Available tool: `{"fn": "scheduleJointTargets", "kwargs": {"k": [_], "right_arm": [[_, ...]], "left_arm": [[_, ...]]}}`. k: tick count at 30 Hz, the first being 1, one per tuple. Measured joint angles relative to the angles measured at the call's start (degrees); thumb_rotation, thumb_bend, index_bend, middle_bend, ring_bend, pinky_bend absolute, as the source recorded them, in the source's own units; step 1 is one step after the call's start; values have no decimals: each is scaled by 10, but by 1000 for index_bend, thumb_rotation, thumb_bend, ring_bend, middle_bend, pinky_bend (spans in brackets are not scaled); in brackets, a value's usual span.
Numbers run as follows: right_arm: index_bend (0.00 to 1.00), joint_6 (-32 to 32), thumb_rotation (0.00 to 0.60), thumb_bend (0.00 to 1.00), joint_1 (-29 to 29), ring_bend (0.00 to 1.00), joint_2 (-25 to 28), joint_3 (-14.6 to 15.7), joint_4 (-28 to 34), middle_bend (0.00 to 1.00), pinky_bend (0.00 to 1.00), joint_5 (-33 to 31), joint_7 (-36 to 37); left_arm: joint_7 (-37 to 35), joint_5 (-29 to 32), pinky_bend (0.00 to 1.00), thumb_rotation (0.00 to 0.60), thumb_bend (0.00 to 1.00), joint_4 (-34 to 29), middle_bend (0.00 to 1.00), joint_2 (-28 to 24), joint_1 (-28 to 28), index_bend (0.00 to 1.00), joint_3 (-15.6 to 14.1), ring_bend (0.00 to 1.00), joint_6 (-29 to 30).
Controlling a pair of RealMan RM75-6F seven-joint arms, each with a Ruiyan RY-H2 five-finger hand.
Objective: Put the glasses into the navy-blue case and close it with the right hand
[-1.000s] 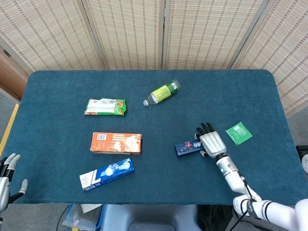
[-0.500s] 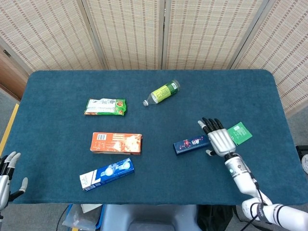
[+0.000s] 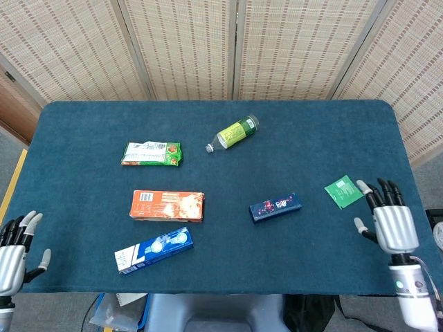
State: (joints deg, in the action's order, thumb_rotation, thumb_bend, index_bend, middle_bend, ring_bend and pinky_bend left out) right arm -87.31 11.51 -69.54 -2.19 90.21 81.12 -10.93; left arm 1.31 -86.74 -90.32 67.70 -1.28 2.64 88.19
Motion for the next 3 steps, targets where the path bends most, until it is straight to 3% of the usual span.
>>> {"fn": "scheduleJointTargets", "kwargs": {"k": [3], "right_arm": [[123, -34, 600, 279, -33, 66, 25, 10, 21, 207, 69, 9, 4]], "left_arm": [[12, -2, 0, 600, 424, -9, 0, 3, -3, 65, 3, 0, 2]]}}
